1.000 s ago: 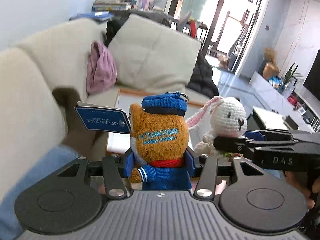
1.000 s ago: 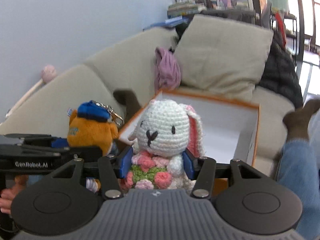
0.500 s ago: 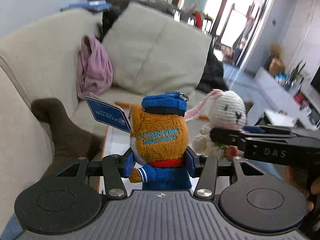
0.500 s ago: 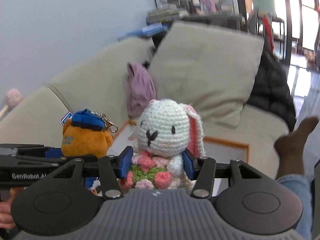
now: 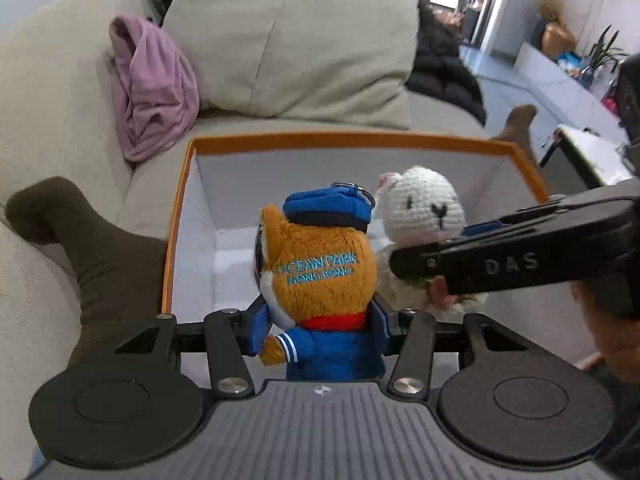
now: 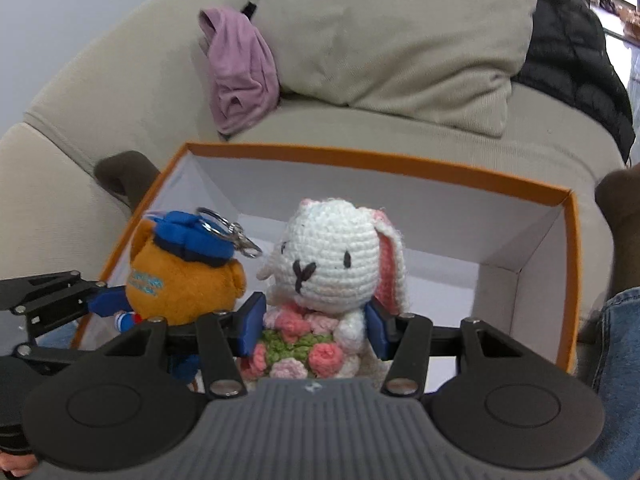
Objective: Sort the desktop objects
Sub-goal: 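Lower the bear into the box and open the left gripper while the right lowers the bunny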
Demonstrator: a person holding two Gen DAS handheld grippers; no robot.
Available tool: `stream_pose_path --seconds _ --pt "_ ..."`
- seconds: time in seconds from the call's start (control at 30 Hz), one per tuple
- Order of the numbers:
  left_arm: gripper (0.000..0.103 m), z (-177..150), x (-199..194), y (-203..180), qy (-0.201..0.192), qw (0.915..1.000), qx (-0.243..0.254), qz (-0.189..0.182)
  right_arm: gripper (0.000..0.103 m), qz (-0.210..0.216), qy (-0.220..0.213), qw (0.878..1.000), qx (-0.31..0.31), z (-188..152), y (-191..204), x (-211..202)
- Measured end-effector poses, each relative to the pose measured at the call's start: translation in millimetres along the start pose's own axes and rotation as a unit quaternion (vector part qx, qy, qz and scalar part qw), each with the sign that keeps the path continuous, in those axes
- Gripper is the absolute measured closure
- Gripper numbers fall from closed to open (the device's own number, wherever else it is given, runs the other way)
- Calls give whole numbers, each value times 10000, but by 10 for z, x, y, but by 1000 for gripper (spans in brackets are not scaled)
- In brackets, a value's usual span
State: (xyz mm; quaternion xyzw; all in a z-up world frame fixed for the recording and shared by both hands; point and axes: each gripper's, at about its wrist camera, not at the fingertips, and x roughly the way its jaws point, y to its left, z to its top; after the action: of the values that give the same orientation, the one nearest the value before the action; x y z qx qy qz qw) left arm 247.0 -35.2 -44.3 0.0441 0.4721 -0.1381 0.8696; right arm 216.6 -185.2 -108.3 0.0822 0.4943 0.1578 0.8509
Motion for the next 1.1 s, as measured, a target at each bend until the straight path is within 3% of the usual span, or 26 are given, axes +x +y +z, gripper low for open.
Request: stream_pose_path --seconds 0.13,0.33,0.53,0.57,0.67,0.97,1.1 --pt "45 39 103 26 74 9989 159 437 48 63 243 9995 179 9 11 160" --pt "43 100 209 -32 183 9958 594 673 47 31 400 9990 171 53 60 349" --pt "37 65 176 -28 -201 9957 712 550 46 -18 374 9990 244 55 -44 325" --pt "30 66 157 -21 -266 9958 695 534 46 -47 365 9990 268 53 -60 307" --pt "24 53 83 5 -485 9954 639 516 45 -113 324 9989 324 58 -101 270" --pt "24 0 -458 187 -1007 9937 193 444 44 -411 566 9969 371 75 -193 315" --pt "24 -104 -593 373 -1087 9926 -141 513 44 -287 611 9971 354 197 -104 395"
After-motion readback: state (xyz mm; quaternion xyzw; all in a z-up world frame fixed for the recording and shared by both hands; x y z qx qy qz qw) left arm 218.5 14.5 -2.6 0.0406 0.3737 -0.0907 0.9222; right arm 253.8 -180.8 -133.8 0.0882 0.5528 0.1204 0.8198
